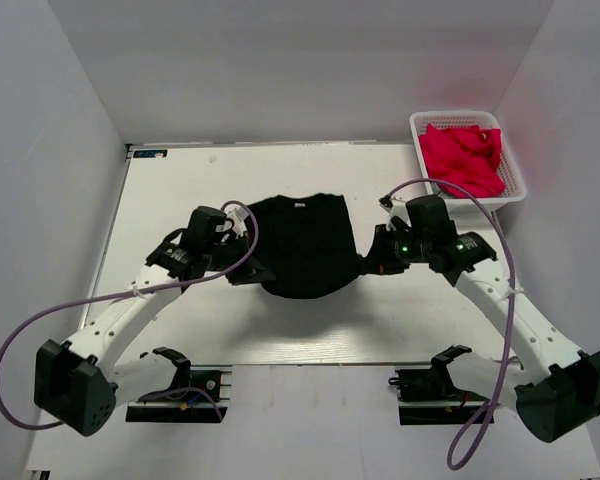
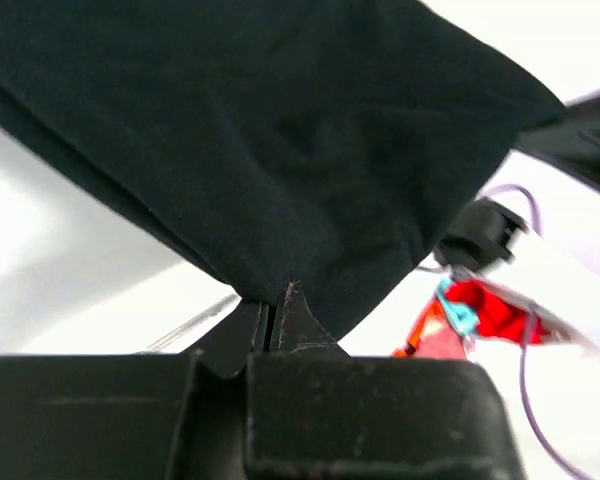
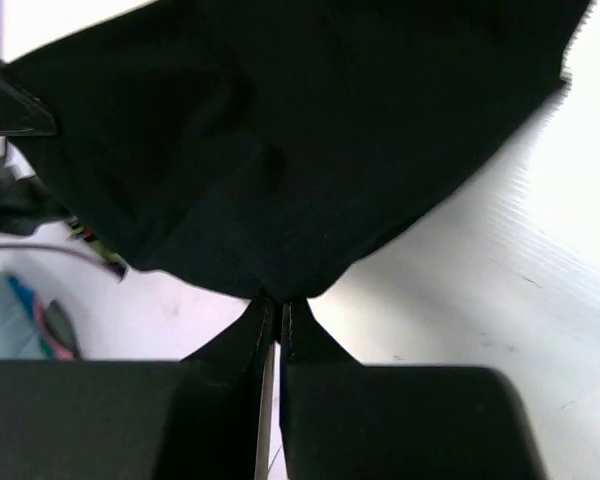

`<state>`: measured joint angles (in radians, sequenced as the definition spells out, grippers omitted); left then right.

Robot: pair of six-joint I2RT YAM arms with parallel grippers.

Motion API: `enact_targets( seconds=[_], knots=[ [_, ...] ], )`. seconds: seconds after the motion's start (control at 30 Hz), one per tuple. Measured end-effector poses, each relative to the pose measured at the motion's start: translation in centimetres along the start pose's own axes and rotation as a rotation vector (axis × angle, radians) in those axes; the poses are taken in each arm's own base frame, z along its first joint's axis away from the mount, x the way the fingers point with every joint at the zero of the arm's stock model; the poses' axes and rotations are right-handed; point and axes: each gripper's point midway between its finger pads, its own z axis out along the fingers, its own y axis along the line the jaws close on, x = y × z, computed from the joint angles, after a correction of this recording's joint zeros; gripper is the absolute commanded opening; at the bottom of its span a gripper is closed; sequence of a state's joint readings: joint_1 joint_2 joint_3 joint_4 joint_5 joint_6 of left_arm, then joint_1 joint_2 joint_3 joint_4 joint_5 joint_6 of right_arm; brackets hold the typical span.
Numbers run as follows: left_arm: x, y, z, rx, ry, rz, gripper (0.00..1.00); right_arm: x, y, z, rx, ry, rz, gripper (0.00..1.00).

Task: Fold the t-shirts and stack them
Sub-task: Fold the long partially folded tshirt into a neat square

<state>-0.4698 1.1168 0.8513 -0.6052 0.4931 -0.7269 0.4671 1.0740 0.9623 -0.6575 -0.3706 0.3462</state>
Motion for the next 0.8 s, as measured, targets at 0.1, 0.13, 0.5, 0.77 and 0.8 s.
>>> enact_targets(
  seconds=[0.1,0.13,0.5,0.77,0.8],
  knots=[
    [0.4,-1.9,-1.8,0.061,-0.001,0.028,0.00,-0.7,1.7,-1.5,-0.048,0.002,-0.023,0.00],
    [0.6,-2.1,-2.2,0.065,-0.001,0.030,0.00,-1.1,2.1,-1.7,-0.059,-0.005,-0.030,0.00],
    [-2.2,-0.8,-2.8,-0.115,-0.073,-0.051,0.00,-5.2,1.6,0.8,-0.060,-0.042,0.018,0.00],
    [-8.7,1.3,-1.4,-0.325,-0.241,-0.120,0.00,-9.3,-0.8,3.8,-0.059,-0.073,0.099,0.00],
    [-9.7,1.5,-1.1,-0.343,-0.261,-0.122,0.00,-10.0,-1.2,4.1,-0.058,-0.082,0.106,0.00]
  ],
)
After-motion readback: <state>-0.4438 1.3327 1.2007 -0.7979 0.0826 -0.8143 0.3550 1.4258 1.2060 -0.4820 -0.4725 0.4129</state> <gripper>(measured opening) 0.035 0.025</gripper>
